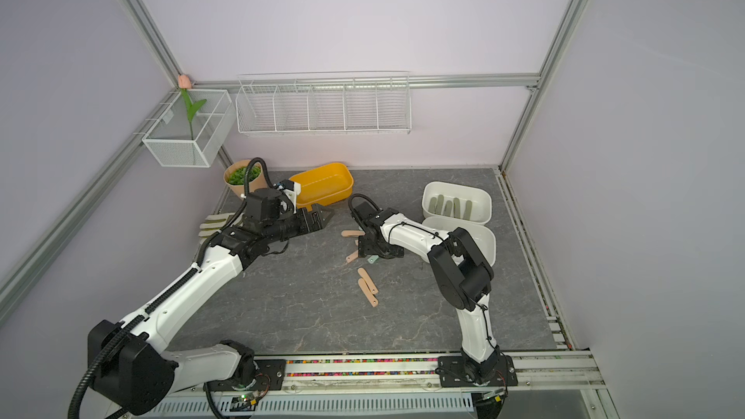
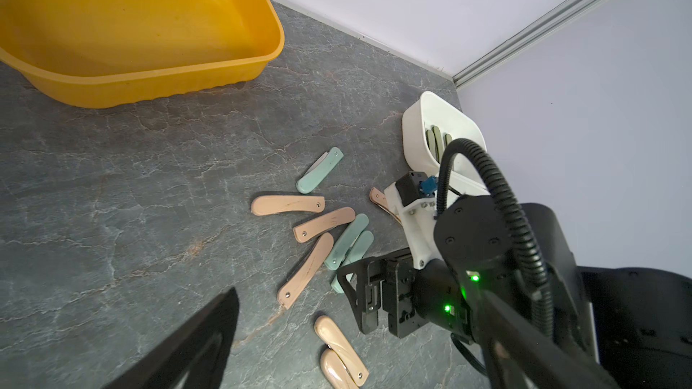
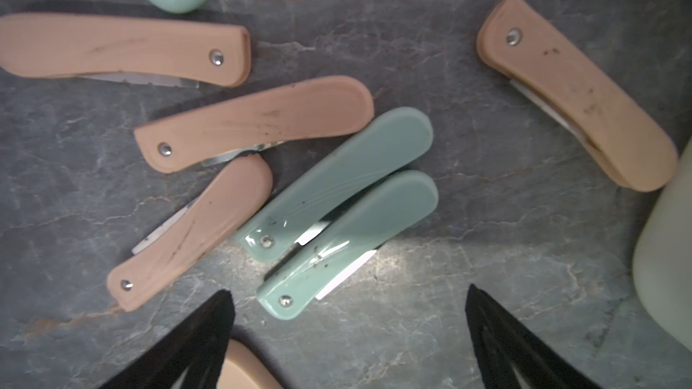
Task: Place the fruit knives into the storage box by color
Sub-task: Pick up the fruit knife from the center of the board.
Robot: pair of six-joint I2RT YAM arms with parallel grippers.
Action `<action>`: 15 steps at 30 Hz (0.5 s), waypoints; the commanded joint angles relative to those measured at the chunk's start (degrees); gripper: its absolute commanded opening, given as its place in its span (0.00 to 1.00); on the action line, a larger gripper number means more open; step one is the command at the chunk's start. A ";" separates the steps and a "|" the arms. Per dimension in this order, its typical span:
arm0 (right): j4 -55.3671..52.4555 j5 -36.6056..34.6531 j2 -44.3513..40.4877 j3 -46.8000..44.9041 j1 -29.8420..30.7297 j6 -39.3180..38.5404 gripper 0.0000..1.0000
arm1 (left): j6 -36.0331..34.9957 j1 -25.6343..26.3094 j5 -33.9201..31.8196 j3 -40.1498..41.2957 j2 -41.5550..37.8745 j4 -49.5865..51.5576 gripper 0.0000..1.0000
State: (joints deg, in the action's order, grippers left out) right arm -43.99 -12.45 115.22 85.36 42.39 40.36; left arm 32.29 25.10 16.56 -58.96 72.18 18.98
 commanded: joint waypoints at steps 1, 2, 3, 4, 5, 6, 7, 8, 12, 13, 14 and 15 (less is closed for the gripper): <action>-1.79 -0.82 2.38 1.92 0.82 1.28 0.99 | -0.72 -0.60 0.90 0.38 0.58 0.23 0.99; -1.97 -0.95 2.76 2.31 1.08 1.16 0.99 | -0.78 -0.67 0.89 0.42 0.56 0.17 0.99; -2.27 -1.23 3.26 2.75 1.28 0.98 0.99 | -0.68 -0.68 1.00 0.42 0.70 0.03 0.99; -2.54 -1.48 3.79 3.14 1.54 0.81 0.99 | -0.65 -0.67 1.02 0.42 0.83 0.00 0.99; -2.83 -1.84 4.08 3.38 1.79 0.79 0.99 | -0.57 -0.80 1.10 0.42 0.95 -0.13 0.99; -3.26 -2.28 4.50 3.70 1.88 0.69 0.99 | -0.53 -0.80 1.13 0.42 1.01 -0.25 0.99; -3.63 -2.62 4.81 3.93 1.95 0.65 1.00 | -0.33 -0.84 1.19 0.43 1.07 -0.32 0.99; -3.86 -2.83 5.08 4.10 1.92 0.55 0.99 | -0.32 -0.84 1.22 0.42 1.12 -0.41 1.00; -4.95 -4.10 5.75 4.03 1.86 0.42 1.00 | 0.05 -0.76 1.26 0.42 1.12 -0.55 0.99; -5.13 -4.37 5.79 3.82 1.78 0.46 0.99 | 0.05 -0.83 1.20 0.42 1.12 -0.53 0.99; -5.23 -4.56 5.68 3.55 1.64 0.56 1.00 | 0.09 -0.77 1.20 0.35 1.12 -0.59 1.00; -5.17 -4.68 5.43 3.09 1.39 0.74 1.00 | 0.13 -0.78 1.20 0.34 1.14 -0.59 0.99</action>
State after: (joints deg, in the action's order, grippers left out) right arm -46.92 -15.29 120.03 88.51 44.07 40.34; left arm 32.36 24.69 17.02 -58.92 72.75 18.94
